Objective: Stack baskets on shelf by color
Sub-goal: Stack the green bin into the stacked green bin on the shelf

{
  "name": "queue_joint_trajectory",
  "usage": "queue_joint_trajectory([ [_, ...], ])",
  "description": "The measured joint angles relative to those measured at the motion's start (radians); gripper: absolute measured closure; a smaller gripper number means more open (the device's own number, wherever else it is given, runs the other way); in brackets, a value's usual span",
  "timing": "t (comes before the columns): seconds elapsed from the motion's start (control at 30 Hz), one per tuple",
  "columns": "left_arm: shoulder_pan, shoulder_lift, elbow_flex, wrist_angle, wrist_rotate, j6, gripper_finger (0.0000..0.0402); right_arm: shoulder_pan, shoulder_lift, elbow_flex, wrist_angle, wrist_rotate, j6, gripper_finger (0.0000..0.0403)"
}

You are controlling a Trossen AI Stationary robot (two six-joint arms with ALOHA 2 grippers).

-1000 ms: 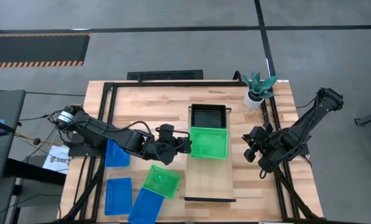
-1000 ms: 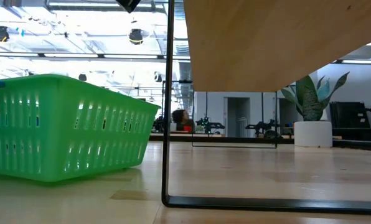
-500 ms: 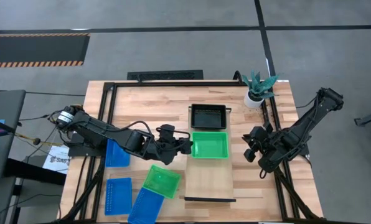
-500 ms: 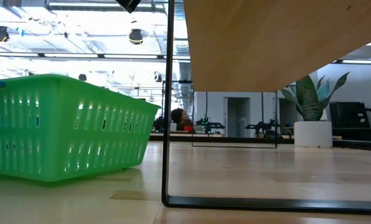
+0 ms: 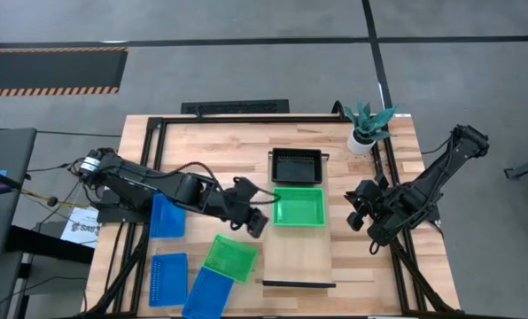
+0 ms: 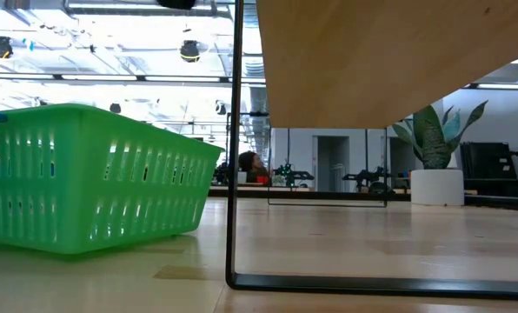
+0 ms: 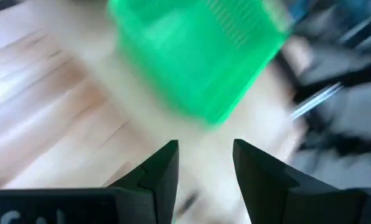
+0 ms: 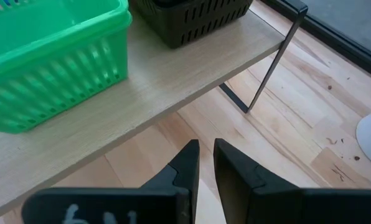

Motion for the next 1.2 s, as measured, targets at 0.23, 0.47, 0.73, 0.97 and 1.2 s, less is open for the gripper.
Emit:
queue_joint_trajectory([
  [0.23, -0.11, 0.003, -0.049, -0.328, -0.117, -0.228, 0.0263, 0.0, 0.0, 0.0, 0.0, 0.0, 0.0, 0.0331],
  [0.47, -0.247, 0.005, -0.093, -0.372, -0.199, -0.456, 0.0263, 0.0, 0.0, 0.0, 0.0, 0.0, 0.0, 0.0331],
  [0.73, -0.314, 0.006, -0.178, -0.378, -0.218, -0.586, 0.0246, 0.0, 0.0, 0.0, 0.0, -0.043, -0.004, 0.0331],
  [0.97, -0.361, 0.007, -0.268, -0.305, -0.17, -0.681, 0.0187, 0.0, 0.0, 0.0, 0.012, -0.125, 0.0, 0.0331],
  [1.2, -0.407, 0.008, -0.395, -0.1, -0.131, -0.812, 0.0148, 0.0, 0.0, 0.0, 0.026, -0.135, 0.0, 0.0331],
])
